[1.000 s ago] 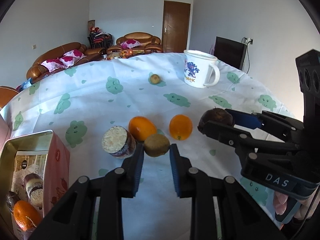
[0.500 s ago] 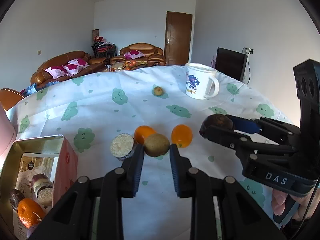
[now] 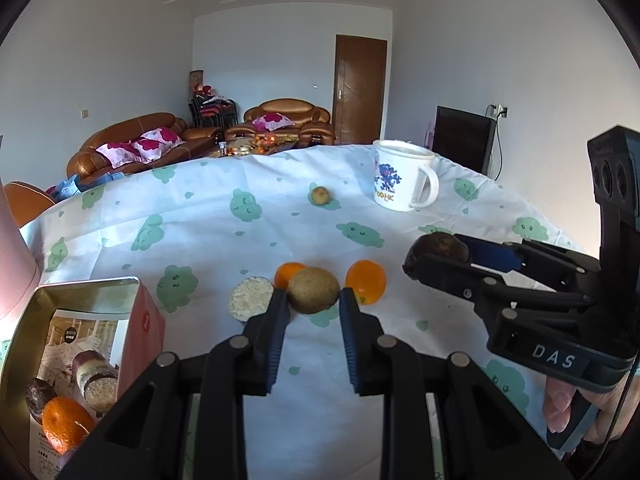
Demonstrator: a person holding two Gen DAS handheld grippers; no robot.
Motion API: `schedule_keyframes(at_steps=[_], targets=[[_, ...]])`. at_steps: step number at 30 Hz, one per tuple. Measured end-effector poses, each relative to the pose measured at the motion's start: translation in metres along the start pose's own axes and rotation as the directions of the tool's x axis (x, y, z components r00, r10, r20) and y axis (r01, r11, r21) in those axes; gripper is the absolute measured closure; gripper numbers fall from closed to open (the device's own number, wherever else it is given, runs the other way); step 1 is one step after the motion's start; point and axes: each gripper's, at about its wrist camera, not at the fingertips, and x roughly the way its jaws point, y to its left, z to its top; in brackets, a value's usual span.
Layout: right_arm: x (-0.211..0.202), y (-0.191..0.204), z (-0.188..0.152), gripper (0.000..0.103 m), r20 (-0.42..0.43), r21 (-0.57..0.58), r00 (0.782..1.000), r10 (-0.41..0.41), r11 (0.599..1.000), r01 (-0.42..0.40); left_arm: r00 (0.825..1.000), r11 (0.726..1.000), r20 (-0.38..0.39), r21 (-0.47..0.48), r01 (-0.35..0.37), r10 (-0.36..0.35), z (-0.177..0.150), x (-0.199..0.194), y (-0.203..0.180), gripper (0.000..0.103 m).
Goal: Organize fruits
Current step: 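Grasp the brown kiwi with the left gripper and lift it, then carry the brown cake in the right gripper while the left carries the kiwi toward the tin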
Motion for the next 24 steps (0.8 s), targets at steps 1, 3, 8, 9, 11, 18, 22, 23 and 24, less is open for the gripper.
schedule_keyframes(at_steps=[1,3,8,9,11,18,22,23,24], targets=[[-0.001,0.0,0.0,0.058,0.003,0.0,1.0,0.0,1.0,0.0,1.0,1.0,0.005,-0.001,-0.002,0.002,0.0,-0.001,0.0,0.075],[-0.002,0.0,0.0,0.058,0.011,-0.001,1.0,0.0,1.0,0.0,1.0,1.0,0.015,-0.005,-0.004,0.004,0.0,-0.003,0.001,0.075],[-0.005,0.002,-0.001,0.058,0.031,-0.008,1.0,0.001,1.0,-0.001,0.999,1.0,0.037,-0.01,-0.006,0.006,0.0,-0.007,0.002,0.075],[-0.006,0.002,-0.001,0.058,0.034,-0.009,0.999,0.001,1.0,-0.001,0.999,1.0,0.041,-0.01,-0.008,0.008,0.0,-0.008,0.002,0.075],[-0.007,0.002,0.0,0.058,0.041,-0.011,0.999,0.004,1.0,-0.004,0.999,1.0,0.05,-0.005,-0.01,0.01,0.0,-0.009,0.002,0.075],[-0.012,0.004,-0.001,0.058,0.067,-0.021,0.998,0.011,1.0,-0.009,0.997,1.0,0.075,0.005,-0.021,0.021,-0.001,-0.014,0.0,0.075],[-0.014,0.005,-0.001,0.058,0.075,-0.024,0.997,0.009,1.0,-0.007,0.996,1.0,0.088,0.004,-0.024,0.023,-0.001,-0.016,0.0,0.075],[-0.015,0.005,-0.001,0.058,0.079,-0.024,0.997,0.009,1.0,-0.007,0.995,1.0,0.092,0.004,-0.025,0.024,-0.001,-0.017,0.0,0.075],[-0.015,0.005,-0.001,0.058,0.082,-0.025,0.997,0.009,1.0,-0.007,0.995,1.0,0.097,0.005,-0.026,0.026,-0.001,-0.018,0.0,0.075]])
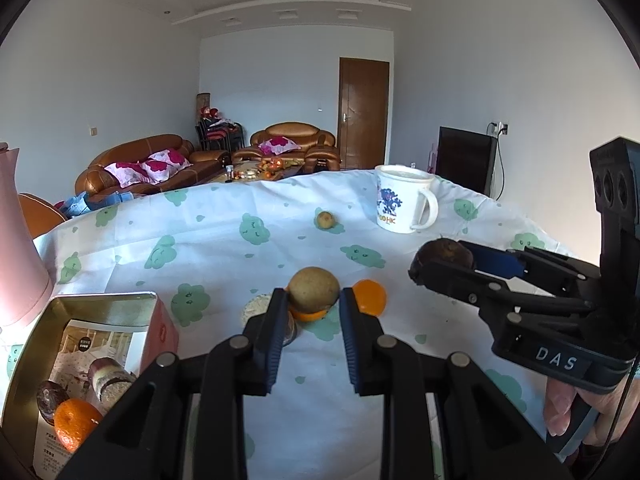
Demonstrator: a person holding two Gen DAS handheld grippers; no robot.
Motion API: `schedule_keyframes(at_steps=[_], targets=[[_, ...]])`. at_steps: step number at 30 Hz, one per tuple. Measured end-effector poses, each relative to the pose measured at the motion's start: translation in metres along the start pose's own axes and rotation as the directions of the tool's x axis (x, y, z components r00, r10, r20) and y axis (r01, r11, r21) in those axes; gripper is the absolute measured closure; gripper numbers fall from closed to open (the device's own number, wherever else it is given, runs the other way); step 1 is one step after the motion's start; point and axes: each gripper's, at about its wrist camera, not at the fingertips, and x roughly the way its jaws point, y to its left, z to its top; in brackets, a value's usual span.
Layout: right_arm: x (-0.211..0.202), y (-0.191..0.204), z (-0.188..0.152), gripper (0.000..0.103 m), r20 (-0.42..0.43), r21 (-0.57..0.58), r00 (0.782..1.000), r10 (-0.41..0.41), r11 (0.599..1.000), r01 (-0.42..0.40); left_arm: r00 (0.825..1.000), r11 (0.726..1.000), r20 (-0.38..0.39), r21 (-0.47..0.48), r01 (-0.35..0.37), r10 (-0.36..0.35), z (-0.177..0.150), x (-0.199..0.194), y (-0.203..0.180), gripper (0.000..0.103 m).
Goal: Organize fruits
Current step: 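Carry the brown cake in the right gripper while the left carries the kiwi toward the tin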
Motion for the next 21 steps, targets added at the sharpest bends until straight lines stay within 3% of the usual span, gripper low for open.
schedule_keyframes(at_steps=[21], targets=[[-0.014,0.006,-0.002,0.058,0.073,-0.032,0.997,0.007,0.999,-0.005,0.997,0.999,0.068,0.032,-0.028,0.026,-0.001,-0.014,-0.006,0.075]])
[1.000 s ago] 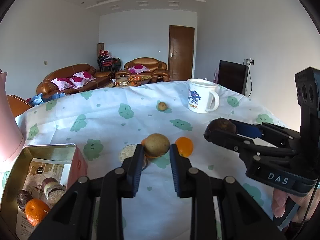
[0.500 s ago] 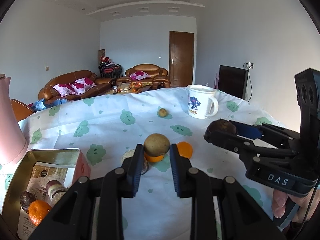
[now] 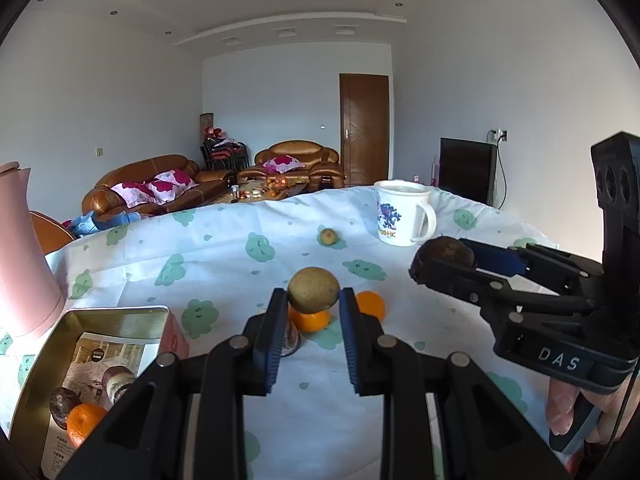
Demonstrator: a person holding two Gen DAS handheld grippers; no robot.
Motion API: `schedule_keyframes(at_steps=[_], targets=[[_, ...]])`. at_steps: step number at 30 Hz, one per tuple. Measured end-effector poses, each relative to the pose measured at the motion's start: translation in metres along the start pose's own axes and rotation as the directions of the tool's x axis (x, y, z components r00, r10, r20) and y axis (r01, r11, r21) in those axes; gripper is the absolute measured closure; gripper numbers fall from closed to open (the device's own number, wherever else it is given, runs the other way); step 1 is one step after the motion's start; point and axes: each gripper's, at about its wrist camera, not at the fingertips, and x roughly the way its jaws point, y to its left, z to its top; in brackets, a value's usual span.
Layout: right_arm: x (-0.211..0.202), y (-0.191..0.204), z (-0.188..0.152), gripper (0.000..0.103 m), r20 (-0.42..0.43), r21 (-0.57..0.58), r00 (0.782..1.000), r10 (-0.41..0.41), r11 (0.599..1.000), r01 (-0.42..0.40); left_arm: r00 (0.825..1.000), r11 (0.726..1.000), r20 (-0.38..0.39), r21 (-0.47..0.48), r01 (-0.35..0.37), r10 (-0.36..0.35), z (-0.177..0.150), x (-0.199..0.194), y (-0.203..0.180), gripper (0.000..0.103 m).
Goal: Organize fruits
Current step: 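Carry the brown cake in the right gripper while the left carries the kiwi toward the tin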
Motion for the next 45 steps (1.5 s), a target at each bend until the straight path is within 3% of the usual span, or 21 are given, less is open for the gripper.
schedule_keyframes(at_steps=[20,45], targets=[[-0.011,0.007,-0.001,0.058,0.065,-0.035,0.998,0.007,0.999,-0.004,0.997,0.999,0.064,0.033,-0.035,0.033,-0.002,-0.015,-0.007,0.075],[0.0,0.035,0.003,0.058,0.05,-0.077,0.998,0.047,0.996,-0.043,0.997,0.999,0.05,0.01,-0.053,0.052,-0.007,-0.03,0.012,0.075]])
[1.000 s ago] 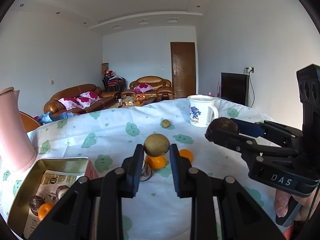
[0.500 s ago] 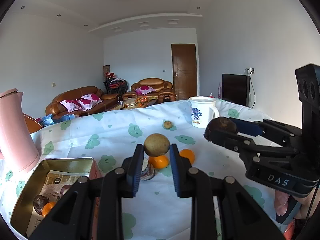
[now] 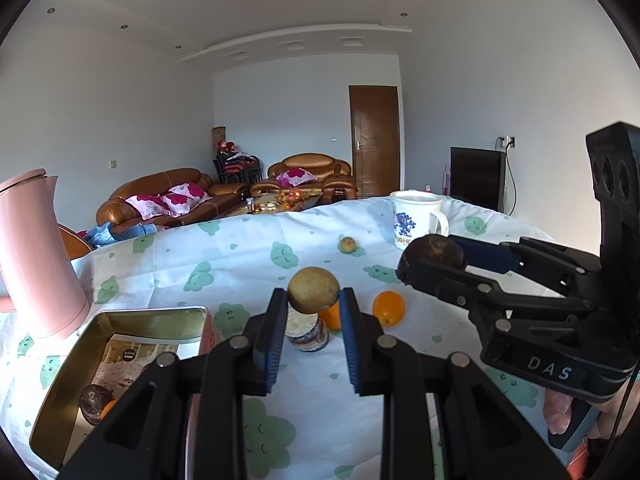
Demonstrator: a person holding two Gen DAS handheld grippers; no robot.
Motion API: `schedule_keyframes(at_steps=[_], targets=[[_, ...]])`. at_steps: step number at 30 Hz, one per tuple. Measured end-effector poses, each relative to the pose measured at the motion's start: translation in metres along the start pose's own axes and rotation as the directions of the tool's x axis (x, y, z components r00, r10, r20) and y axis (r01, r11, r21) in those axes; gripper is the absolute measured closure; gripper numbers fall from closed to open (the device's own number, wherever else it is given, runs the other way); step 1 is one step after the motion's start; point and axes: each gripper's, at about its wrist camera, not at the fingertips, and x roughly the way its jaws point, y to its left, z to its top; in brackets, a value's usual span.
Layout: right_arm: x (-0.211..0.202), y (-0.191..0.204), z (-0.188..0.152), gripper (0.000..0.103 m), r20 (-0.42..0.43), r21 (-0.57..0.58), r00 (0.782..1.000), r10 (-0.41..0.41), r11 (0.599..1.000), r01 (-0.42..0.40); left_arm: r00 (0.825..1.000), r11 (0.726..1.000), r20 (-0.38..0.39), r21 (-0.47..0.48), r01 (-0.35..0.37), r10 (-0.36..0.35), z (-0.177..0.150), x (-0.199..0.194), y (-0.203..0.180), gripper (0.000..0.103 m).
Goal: Organize fruits
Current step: 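Carry the brown cake in the right gripper while the left carries the kiwi toward the tin, then lower the brown cake into the tin and open the right gripper while the left releases the kiwi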
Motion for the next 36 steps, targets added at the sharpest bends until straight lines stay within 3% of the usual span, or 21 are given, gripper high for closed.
schedule_keyframes(at_steps=[14,36], targets=[[0.012,0.021,0.012,0.058,-0.009,-0.02,0.999,0.05,0.999,-0.05,0.999,0.999,-0.003,-0.029,-0.036,0.036,-0.002,-0.01,0.025,0.075],[0.046,0.1,0.041,0.058,-0.04,-0.084,0.976,0.215,0.972,-0.218,0.982,0.973,-0.057,-0.133,-0.186,0.18,-0.02,-0.038,0.107,0.075]])
